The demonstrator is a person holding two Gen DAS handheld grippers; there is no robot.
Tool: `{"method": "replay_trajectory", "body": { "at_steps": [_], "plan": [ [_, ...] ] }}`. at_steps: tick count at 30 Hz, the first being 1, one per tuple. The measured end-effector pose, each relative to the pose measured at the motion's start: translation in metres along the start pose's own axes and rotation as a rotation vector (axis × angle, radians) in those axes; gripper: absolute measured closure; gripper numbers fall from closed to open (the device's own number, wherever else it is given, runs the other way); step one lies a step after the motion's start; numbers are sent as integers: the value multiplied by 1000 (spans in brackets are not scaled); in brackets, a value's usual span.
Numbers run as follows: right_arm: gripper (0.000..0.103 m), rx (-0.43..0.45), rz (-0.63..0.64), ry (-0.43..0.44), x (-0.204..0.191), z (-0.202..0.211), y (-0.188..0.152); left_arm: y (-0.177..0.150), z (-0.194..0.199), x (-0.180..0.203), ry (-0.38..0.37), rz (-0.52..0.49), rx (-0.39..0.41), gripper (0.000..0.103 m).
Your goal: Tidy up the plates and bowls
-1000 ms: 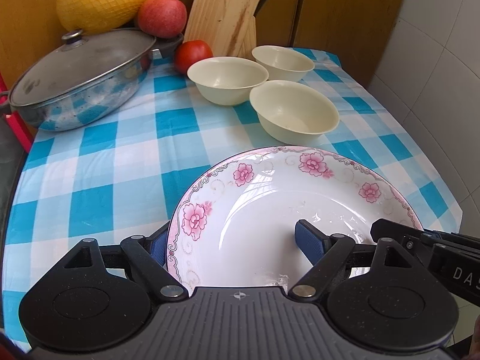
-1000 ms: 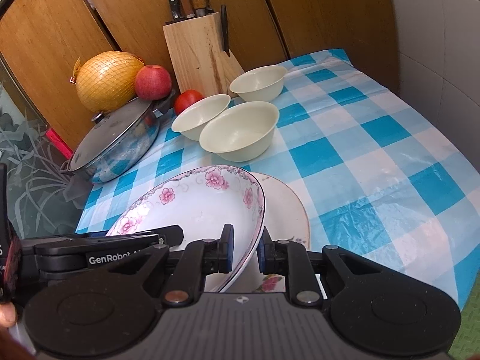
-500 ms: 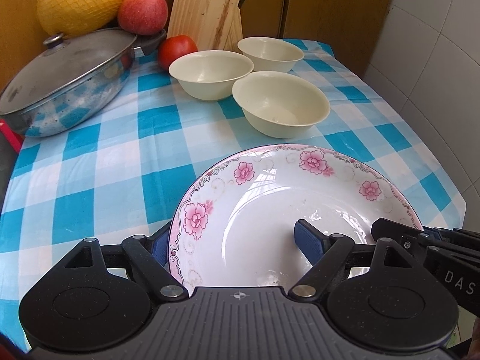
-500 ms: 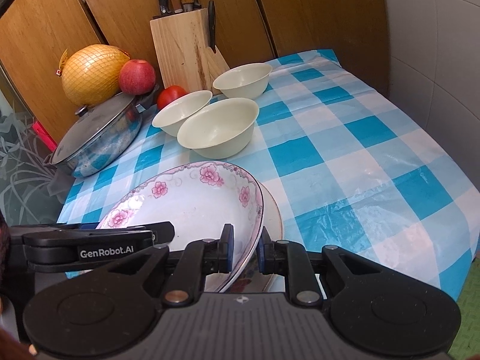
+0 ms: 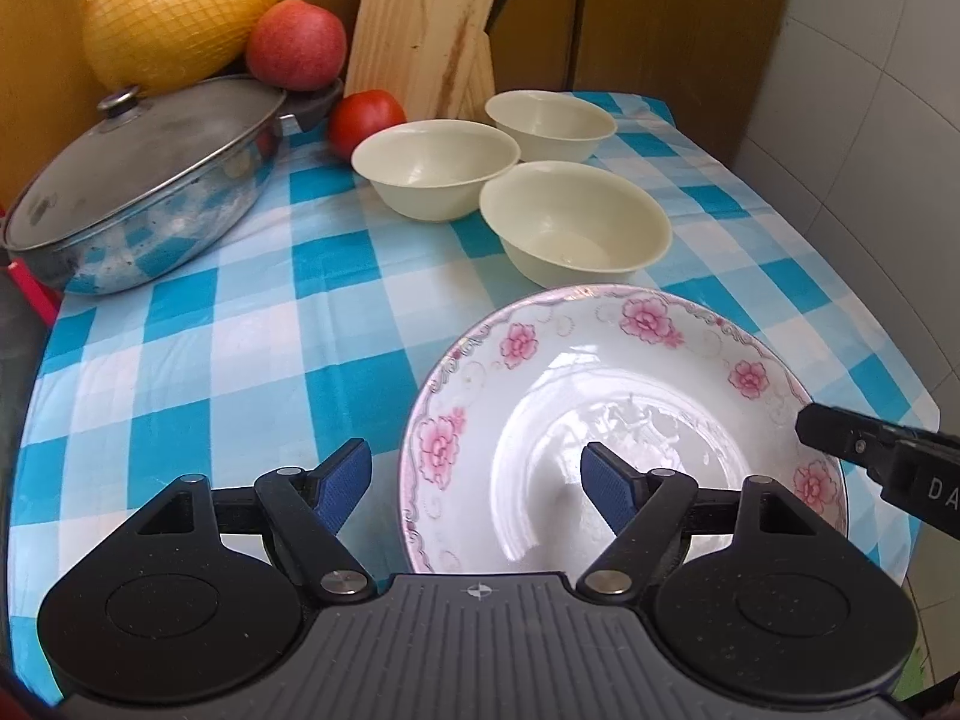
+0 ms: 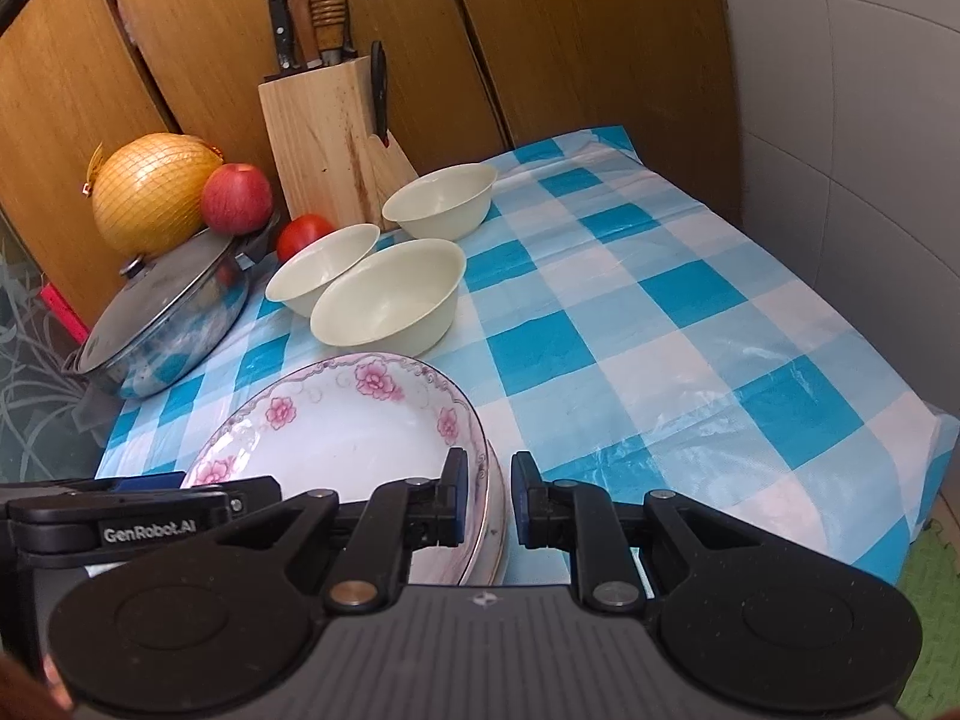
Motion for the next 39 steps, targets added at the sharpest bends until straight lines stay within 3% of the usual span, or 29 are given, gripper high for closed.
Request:
{"method": "replay_trajectory", "body": {
  "at_steps": [12,22,32,35,39],
  "plan": [
    [86,56,6,26,-20,-28,57,46,-9,-19,-6,119,20,17],
    [86,-6,-33,21,-14,-86,87,82,-58,-13,-18,167,-33,16],
    [86,-79,-19,32,-20,-119,91,98,-87,-13,-33,205,-59,18],
    [88,-124,-32,39,-21,-128,88,95,-97,-9,-30,188,-93,34],
    [91,-145,-20,84,-32,-126,84,93,-104,-7,-97,199,-133,66]
  ]
}}
Point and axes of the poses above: each gripper's, at about its wrist camera, not at the fingertips, and z roughly against the way its jaws point, x to its right, y to its top, the point moved 6 cm from there along -z, roughly the way its jaws point, and after that the axes turned 2 degrees about -y, right-handed, at the moved point
